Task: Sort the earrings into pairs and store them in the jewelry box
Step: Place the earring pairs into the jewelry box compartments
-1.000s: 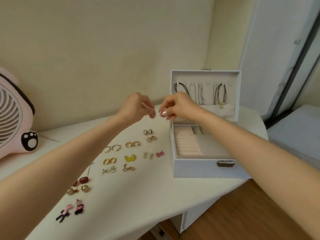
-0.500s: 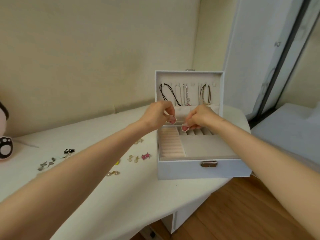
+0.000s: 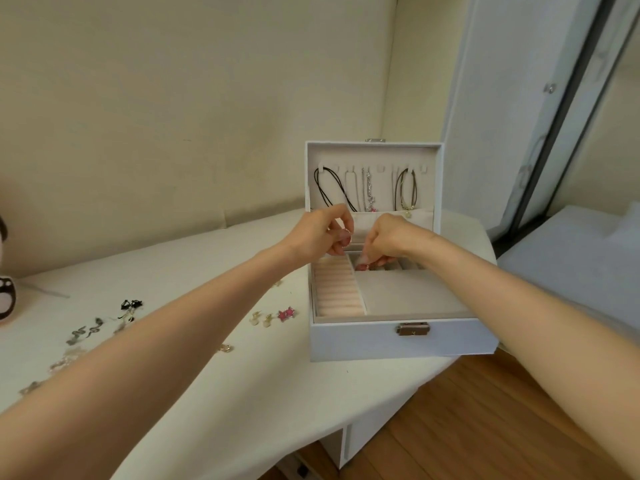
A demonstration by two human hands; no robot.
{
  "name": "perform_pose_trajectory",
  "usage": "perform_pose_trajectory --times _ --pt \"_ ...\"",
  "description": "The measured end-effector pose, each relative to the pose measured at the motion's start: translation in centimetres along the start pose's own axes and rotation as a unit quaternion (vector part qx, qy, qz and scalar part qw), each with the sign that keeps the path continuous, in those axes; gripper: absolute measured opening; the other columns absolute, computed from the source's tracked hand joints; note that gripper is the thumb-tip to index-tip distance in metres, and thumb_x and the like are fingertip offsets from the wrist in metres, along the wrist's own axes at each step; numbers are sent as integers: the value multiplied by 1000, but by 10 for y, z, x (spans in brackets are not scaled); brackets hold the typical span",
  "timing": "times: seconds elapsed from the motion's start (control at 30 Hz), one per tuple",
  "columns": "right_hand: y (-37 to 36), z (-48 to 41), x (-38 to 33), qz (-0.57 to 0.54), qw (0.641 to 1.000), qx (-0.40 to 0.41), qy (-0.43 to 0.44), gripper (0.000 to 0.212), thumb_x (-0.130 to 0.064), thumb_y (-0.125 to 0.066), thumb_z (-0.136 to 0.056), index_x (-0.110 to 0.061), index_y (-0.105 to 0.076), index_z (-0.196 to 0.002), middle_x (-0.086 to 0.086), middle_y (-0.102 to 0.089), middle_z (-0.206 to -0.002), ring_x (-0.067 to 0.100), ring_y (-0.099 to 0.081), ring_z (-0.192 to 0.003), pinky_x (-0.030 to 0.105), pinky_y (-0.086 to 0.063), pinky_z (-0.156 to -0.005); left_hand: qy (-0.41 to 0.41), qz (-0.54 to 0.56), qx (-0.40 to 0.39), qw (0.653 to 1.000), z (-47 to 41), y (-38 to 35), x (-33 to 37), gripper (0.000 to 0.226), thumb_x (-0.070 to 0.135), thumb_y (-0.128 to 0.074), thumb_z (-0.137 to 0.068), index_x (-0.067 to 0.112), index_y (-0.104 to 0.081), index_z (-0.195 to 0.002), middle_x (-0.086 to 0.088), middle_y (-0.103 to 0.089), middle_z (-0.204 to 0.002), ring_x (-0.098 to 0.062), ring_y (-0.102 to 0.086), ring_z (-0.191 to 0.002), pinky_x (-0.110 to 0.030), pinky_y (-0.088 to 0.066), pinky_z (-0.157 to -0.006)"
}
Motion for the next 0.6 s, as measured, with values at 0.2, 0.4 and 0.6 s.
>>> perform_pose_trajectory --times 0.2,0.4,0.6 --pt "25 7 -11 -168 984 24 56 25 -1 -67 -82 -7 -63 -106 10 -68 -83 13 -64 -64 19 -53 -55 21 65 29 997 -9 -9 1 20 -3 -59 -86 7 -46 -97 -14 -62 -81 -14 -59 -61 -13 -52 -55" --pt "11 1 -3 -199 977 74 17 15 3 -70 -78 7 -67 -93 17 -70 -77 19 -67 -63 25 -59 -62 30 -27 41 998 -13 -14 -2 22 -1 -60 -85 5 -49 -103 -13 -60 -95 -18 -58 -69 -29 -52 -66" --pt "-4 -12 10 -141 983 106 -49 21 0 -77 -72 7 -68 -90 18 -72 -82 28 -72 -77 39 -58 -80 -33 -179 91 979 -6 0 -4 12 6 -52 -89 8 -61 -97 -8 -62 -105 -23 -59 -88 -37 -50 -80"
Point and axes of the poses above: each hand's wrist, its own z-axis away from the middle knuckle, its own y-axis out of the back of the hand, x = y × z, the point moved 3 cm from there along -z, towards the middle knuckle
